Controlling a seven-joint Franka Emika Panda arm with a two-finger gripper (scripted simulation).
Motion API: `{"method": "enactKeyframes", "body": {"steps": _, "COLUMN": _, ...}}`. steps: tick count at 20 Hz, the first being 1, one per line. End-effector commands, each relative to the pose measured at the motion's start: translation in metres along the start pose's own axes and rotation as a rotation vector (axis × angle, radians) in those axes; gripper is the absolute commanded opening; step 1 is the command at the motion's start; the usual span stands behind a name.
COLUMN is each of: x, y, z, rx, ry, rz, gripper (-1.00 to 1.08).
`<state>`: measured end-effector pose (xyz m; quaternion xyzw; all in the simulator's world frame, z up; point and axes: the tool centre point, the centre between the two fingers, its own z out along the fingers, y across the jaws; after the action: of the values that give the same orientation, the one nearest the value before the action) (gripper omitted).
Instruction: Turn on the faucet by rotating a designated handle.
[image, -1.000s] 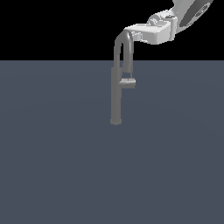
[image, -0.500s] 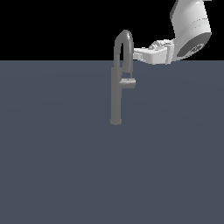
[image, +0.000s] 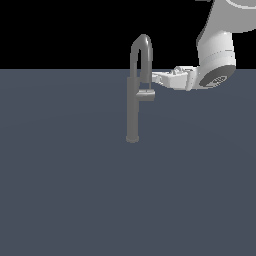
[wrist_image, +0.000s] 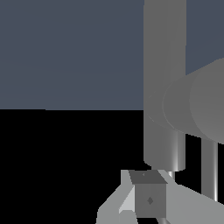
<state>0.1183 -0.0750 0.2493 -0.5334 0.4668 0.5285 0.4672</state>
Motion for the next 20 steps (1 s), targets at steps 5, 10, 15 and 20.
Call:
{"method": "enactKeyframes", "body": {"steps": 5, "x": 0.001, "y": -0.001, "z": 0.001, "rx": 0.005, "ry": -0.005, "rz": 0.002, "gripper": -1.00}}
{"method": "enactKeyframes", "body": {"steps": 10, "x": 0.000, "y": 0.001, "z": 0.001, "rx": 0.005, "ry": -0.005, "rz": 0.002, "gripper": -1.00}}
{"method": "enactKeyframes", "body": {"steps": 15, "x": -0.003, "y": 0.008, "z": 0.001, "rx": 0.005, "ry": -0.005, "rz": 0.002, "gripper": -1.00}}
{"method": "enactKeyframes", "body": {"steps": 20, "x": -0.007, "y": 0.017, "z": 0.001, "rx": 0.005, "ry": -0.005, "rz": 0.002, "gripper": -1.00}}
